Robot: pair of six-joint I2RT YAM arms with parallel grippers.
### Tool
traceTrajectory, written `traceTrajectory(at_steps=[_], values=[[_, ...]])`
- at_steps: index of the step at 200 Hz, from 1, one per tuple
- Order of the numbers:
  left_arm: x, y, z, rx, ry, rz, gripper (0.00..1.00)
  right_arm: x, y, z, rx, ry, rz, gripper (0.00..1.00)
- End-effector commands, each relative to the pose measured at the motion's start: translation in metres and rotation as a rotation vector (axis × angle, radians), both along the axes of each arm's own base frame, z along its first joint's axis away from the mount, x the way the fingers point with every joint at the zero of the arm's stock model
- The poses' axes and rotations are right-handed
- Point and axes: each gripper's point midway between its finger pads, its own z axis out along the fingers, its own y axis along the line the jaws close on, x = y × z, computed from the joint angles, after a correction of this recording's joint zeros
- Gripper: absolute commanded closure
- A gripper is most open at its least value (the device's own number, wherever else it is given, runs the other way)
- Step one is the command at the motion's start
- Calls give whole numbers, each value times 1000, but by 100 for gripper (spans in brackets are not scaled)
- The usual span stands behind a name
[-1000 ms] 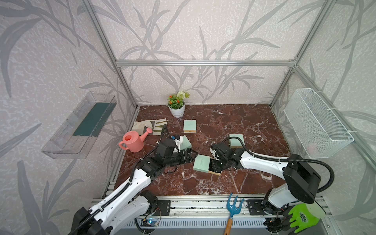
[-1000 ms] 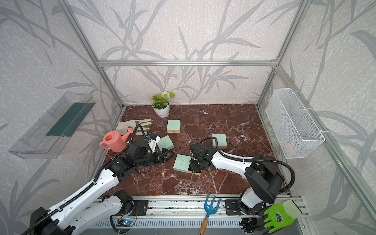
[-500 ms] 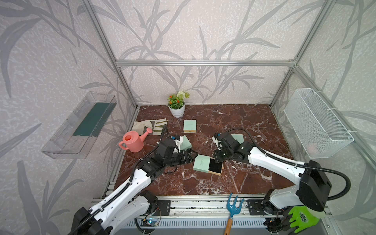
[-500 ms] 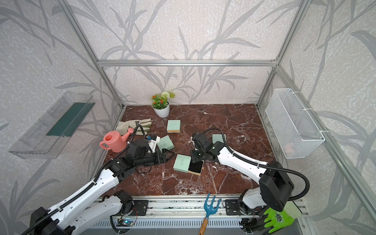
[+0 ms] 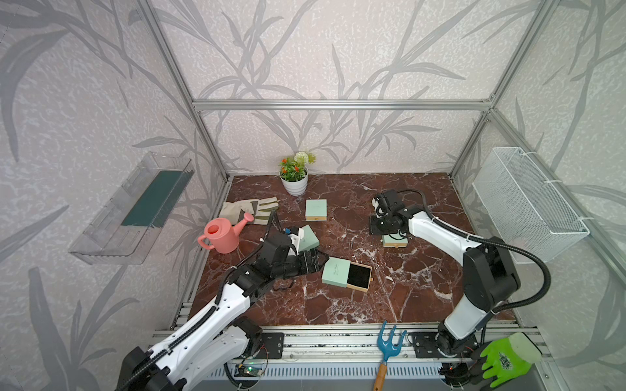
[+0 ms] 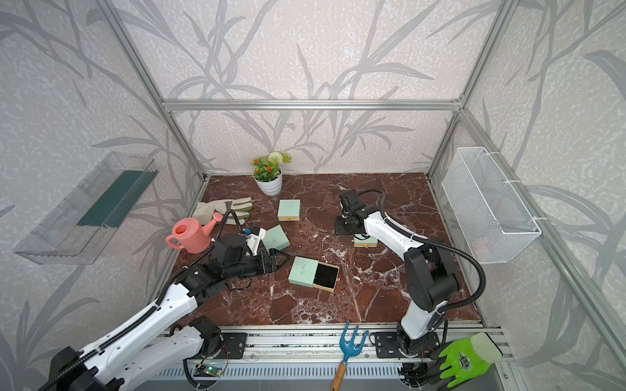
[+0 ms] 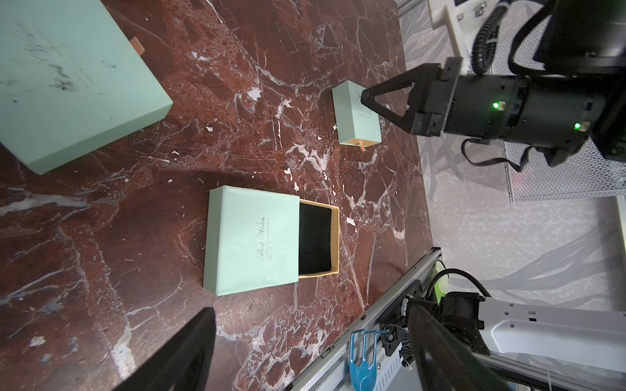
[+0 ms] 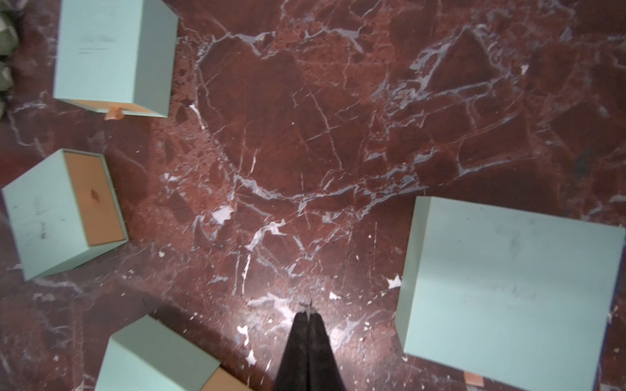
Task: Take out the earrings from the drawer-style jewelry box
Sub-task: Place the earring at the center of the board.
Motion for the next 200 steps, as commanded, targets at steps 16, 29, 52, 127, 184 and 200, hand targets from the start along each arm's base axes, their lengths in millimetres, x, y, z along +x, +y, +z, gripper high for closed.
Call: traceTrajectory(at_steps=[16, 29, 52, 127, 184, 200], values=[[1, 3, 1, -12, -8, 18, 12, 9, -6, -32, -75, 91, 16, 100], [0, 3, 0, -12, -8, 18, 12, 12, -7, -39, -93, 100, 13, 100], [0, 3, 2, -15, -11, 16, 12, 20, -8, -45, -119, 107, 8, 100], [-1, 8, 2, -10, -21, 33, 12, 29, -17, -62, -198, 154, 8, 98], [0, 7, 2, -9, -18, 31, 12, 32, -17, -66, -205, 172, 13, 86], [0, 7, 2, -8, -20, 31, 12, 32, -18, -68, -203, 181, 14, 82]])
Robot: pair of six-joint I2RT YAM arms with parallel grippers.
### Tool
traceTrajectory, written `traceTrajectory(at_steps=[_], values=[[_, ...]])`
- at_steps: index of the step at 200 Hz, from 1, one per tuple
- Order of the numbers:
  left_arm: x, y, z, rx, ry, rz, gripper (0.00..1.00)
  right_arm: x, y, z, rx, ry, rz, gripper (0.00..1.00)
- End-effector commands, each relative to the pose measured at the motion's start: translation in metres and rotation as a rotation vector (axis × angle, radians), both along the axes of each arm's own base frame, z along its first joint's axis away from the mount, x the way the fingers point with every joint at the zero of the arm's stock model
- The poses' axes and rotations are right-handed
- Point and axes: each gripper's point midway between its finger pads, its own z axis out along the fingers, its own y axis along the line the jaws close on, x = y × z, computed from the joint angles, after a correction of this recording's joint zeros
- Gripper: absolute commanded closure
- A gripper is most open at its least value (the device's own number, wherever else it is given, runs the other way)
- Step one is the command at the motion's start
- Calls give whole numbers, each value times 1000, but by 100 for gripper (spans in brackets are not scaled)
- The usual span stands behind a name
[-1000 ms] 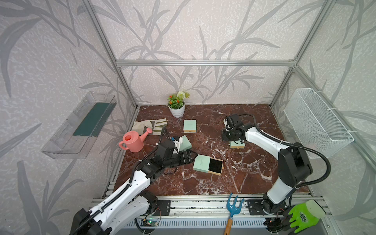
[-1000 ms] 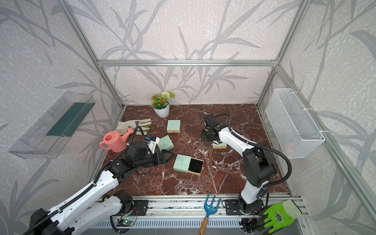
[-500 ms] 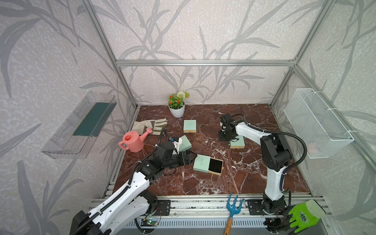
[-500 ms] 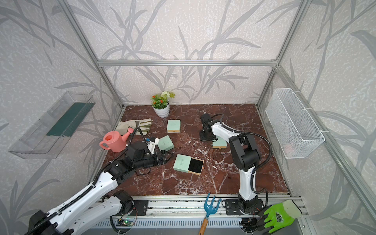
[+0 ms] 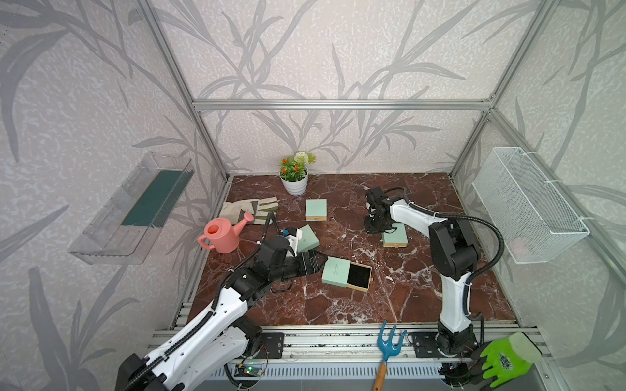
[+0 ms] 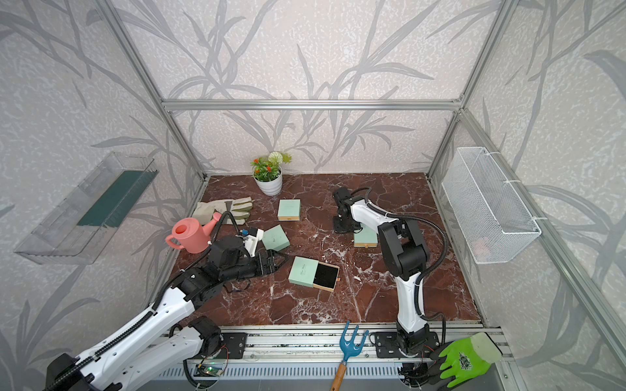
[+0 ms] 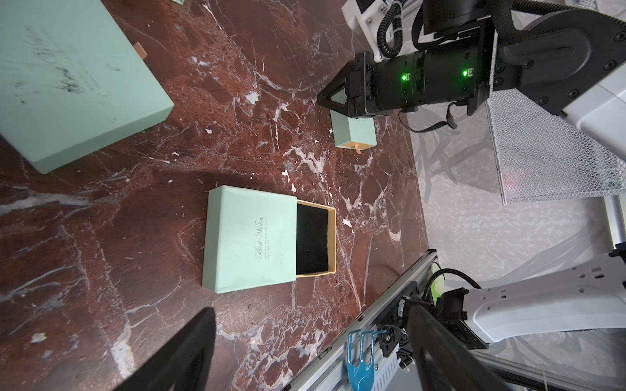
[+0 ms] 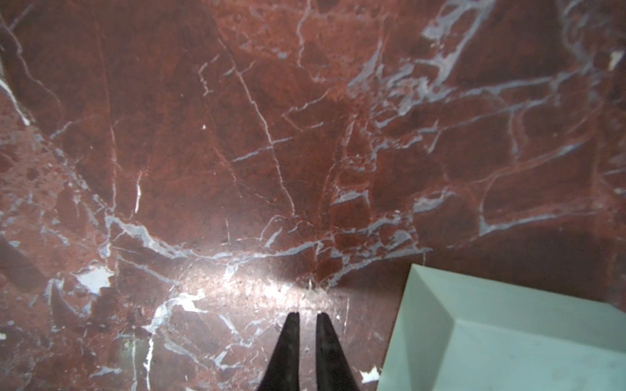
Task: Take out the earrings from the drawer-style jewelry box
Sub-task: Place the earring at the center of the board.
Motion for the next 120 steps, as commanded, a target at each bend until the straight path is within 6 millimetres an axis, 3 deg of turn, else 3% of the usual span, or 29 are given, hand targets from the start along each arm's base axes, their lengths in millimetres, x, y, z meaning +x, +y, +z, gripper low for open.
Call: traceTrajectory(at_steps=[1, 51, 94, 120], values=[[3, 4, -1, 8, -4, 22, 12, -2, -5, -5, -22, 36, 1, 82], [3, 4, -5, 15, 4, 24, 12, -1, -2, 6, 8, 18, 4, 82], [3, 0, -8, 9, 21, 4, 12, -8, 10, 60, 102, -71, 15, 80], [2, -3, -16, 23, 51, -16, 12, -39, 23, 90, 188, -111, 51, 65]])
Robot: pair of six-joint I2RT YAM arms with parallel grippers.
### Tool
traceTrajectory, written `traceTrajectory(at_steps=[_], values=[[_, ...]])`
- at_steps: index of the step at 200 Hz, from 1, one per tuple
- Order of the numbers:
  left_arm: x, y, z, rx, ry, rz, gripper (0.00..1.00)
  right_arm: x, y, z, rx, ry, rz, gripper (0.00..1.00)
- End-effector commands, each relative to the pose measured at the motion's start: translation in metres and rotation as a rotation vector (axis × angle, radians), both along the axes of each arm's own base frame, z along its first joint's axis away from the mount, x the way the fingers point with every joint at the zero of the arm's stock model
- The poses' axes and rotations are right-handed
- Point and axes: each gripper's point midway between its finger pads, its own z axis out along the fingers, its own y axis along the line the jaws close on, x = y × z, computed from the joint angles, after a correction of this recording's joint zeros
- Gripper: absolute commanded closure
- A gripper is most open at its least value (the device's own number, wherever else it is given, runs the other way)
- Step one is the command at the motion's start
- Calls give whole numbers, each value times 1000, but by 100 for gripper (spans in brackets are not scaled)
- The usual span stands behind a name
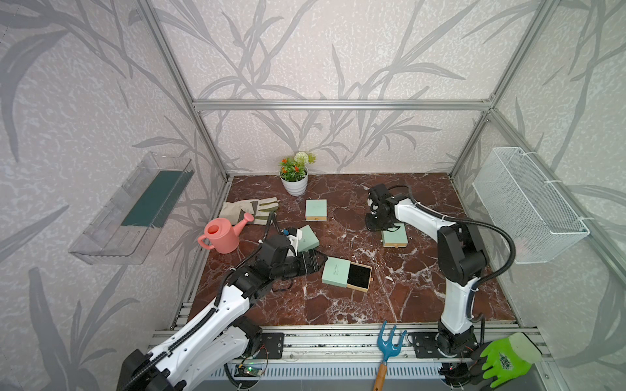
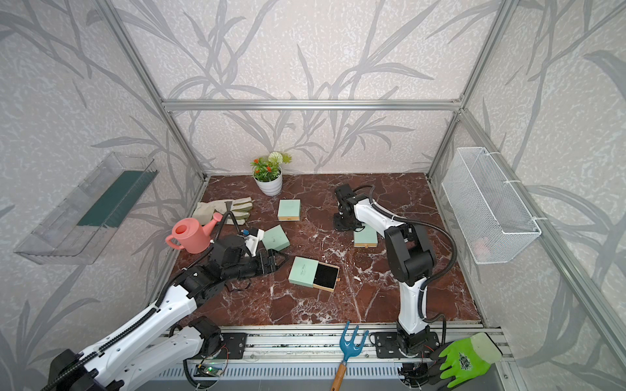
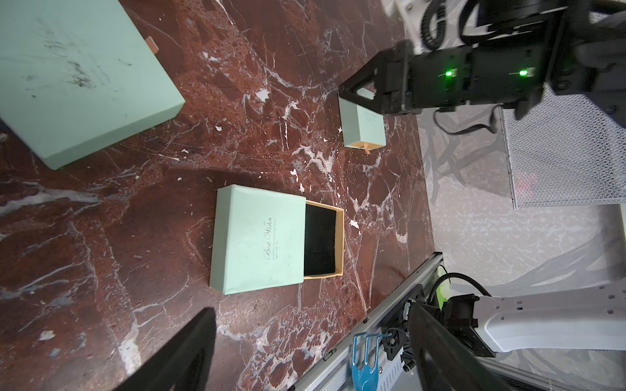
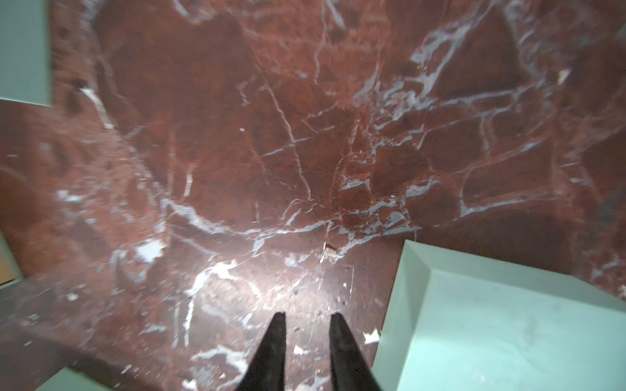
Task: Take out the earrings from the drawer-style jewelry box
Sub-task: Place the earring at the center of the board, then adjust the drawer at the center of the board.
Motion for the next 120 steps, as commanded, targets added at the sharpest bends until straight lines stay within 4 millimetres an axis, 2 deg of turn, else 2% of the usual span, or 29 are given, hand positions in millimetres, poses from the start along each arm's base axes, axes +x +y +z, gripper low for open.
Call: traceTrajectory(at_steps=[1, 16, 50, 68, 90, 120], values=[[-1, -3, -6, 3, 20, -20, 13, -29, 14, 45, 100, -55, 37, 64], [-2, -11, -8, -27, 40, -51, 13, -58, 20, 55, 130, -70, 68, 55], [-6, -36, -29, -63, 139, -146, 14, -129, 13, 32, 176, 31, 73, 42], [-7, -48, -42, -56, 187, -181, 14, -158, 11, 18, 148, 64, 73, 39], [-7, -61, -51, -62, 219, -202, 15, -178, 11, 5, 165, 101, 54, 39], [-11, -68, -64, -32, 260, -221, 15, -187, 15, -9, 177, 142, 36, 39]])
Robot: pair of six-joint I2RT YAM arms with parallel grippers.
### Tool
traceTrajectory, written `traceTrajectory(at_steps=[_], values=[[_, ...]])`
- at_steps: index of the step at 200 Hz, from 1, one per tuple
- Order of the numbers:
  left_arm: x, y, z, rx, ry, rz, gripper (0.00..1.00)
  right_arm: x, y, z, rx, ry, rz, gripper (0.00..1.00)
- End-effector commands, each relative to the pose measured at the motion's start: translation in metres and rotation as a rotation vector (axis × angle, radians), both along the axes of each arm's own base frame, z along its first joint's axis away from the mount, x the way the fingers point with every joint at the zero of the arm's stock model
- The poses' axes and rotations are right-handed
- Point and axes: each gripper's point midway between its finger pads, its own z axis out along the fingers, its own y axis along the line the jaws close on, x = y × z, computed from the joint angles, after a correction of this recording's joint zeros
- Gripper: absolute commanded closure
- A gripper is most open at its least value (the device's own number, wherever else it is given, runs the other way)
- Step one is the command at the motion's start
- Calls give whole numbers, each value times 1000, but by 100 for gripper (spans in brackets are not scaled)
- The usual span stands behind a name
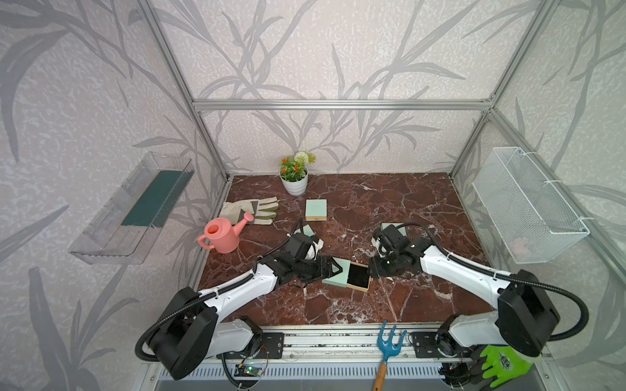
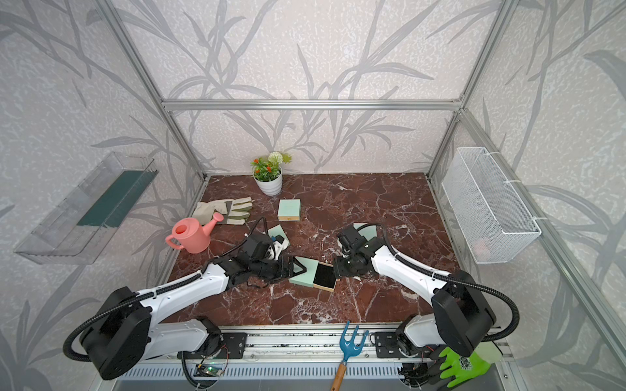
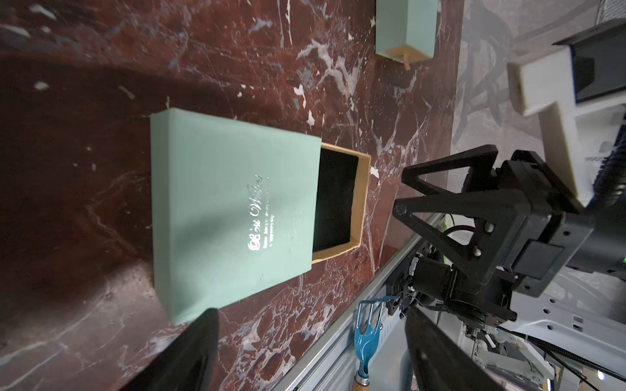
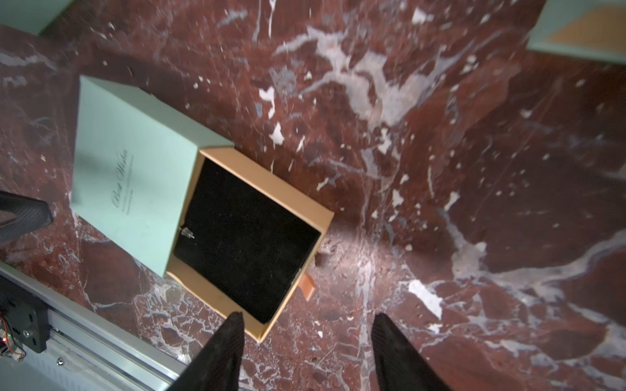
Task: Take out the earrings from the drawer-style jewelry box
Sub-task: Adjust the drawer at the center of the board.
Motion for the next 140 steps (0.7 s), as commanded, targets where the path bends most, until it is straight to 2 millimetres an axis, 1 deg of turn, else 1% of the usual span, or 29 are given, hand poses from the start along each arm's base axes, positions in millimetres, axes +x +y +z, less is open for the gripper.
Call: traceTrajectory(at_steps=[1, 36, 54, 75, 94, 107, 124, 140], values=[[1, -13, 7, -33, -3, -27, 15, 1, 8, 2, 45, 2, -47, 39], [-8, -16, -10, -6, 49, -46, 15, -5, 16, -15, 40, 42, -39, 40], [-8, -19, -16, -4, 61, -42, 15, -6, 20, -19, 44, 53, -33, 43], [-5, -21, -21, 5, 62, -30, 15, -7, 19, -23, 26, 56, -35, 46], [-5, -21, -22, 6, 66, -30, 15, -9, 17, -25, 10, 61, -36, 52], [-6, -21, -18, 4, 55, -34, 15, -10, 15, -27, -5, 62, -36, 54], [-5, -17, -16, 20, 39, -28, 15, -12, 15, -32, -16, 73, -31, 61], [-5, -16, -16, 30, 36, -32, 15, -11, 15, -34, -22, 76, -30, 71]])
